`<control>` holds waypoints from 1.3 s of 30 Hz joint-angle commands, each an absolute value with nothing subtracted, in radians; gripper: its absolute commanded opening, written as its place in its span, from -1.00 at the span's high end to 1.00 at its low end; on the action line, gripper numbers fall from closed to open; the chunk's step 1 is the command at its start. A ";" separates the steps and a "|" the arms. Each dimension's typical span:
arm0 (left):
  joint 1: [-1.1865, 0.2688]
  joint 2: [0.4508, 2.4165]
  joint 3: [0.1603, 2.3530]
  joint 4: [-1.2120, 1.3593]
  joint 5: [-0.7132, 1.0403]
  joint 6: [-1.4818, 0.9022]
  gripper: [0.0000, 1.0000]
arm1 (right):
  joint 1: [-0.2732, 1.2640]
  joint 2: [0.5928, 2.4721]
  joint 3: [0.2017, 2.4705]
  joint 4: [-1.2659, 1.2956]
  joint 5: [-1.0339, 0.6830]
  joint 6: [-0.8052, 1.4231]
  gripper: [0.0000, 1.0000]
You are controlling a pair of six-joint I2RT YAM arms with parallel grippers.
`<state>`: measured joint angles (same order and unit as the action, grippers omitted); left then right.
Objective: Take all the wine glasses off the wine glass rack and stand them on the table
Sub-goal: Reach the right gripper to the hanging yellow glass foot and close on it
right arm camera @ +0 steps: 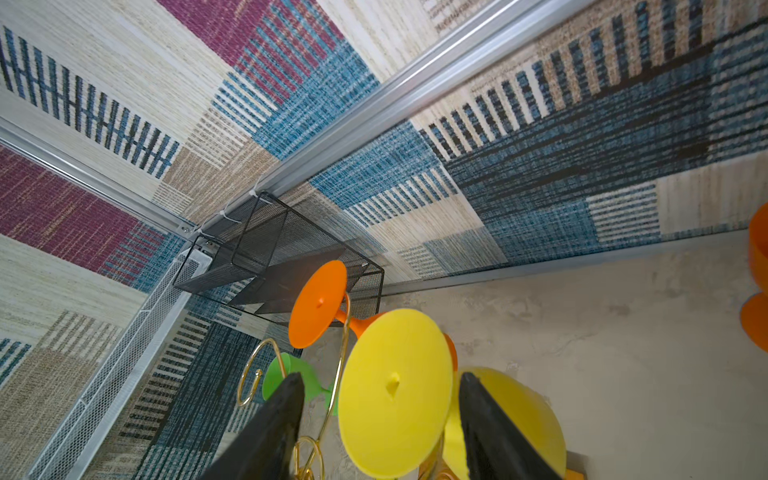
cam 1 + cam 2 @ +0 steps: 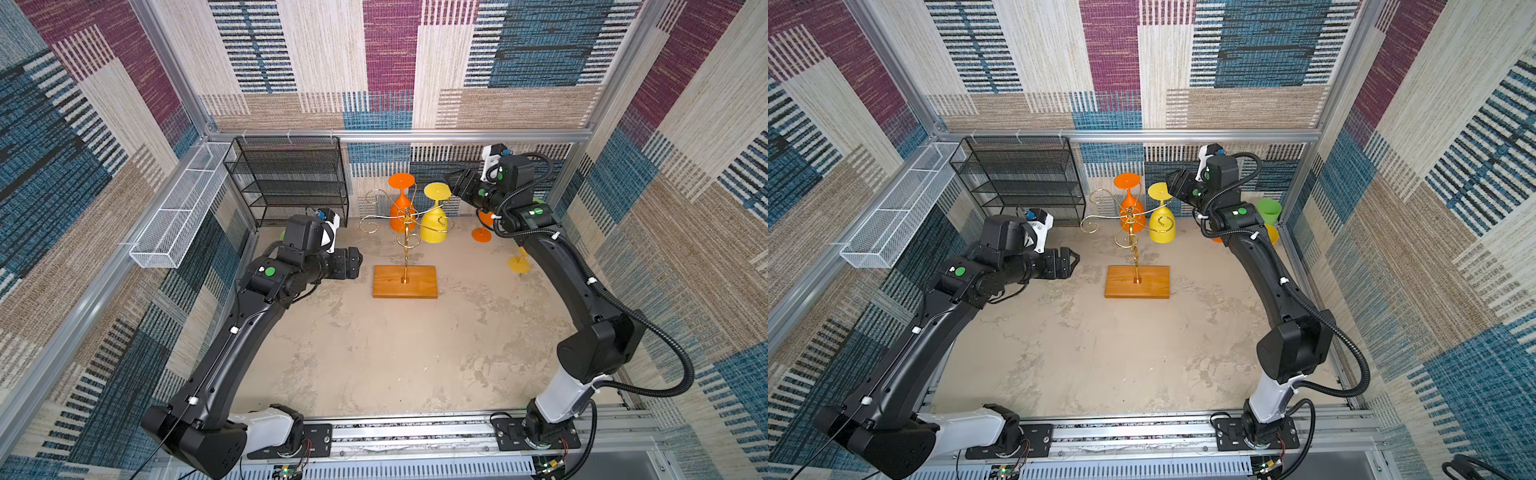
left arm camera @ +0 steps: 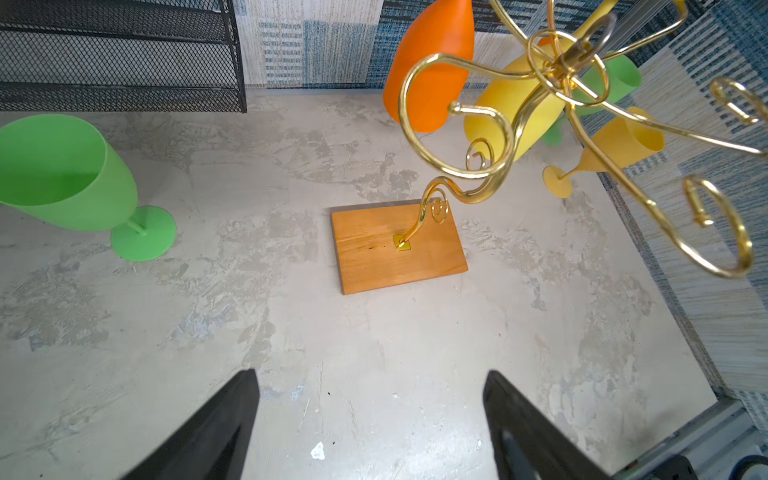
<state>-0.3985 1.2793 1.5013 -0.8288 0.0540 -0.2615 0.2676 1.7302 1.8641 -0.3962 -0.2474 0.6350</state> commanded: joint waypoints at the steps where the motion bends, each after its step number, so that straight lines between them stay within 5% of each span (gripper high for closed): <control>1: -0.400 1.275 1.497 -0.794 0.043 -0.225 -0.75 | 0.239 1.746 1.855 -0.356 -0.357 0.699 -0.18; 12: -0.403 1.296 1.510 -0.794 0.056 -0.235 -0.75 | 0.214 1.820 1.863 -0.279 -0.536 0.747 0.05; 39: -0.407 1.316 1.507 -0.796 0.060 -0.236 -0.74 | 0.244 1.762 1.766 -0.129 -0.494 0.790 0.86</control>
<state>-0.4080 1.3197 1.5120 -0.8223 0.0589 -0.2584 0.2420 1.7813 1.7828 -0.2176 -0.4839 0.7517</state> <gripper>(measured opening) 0.869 0.081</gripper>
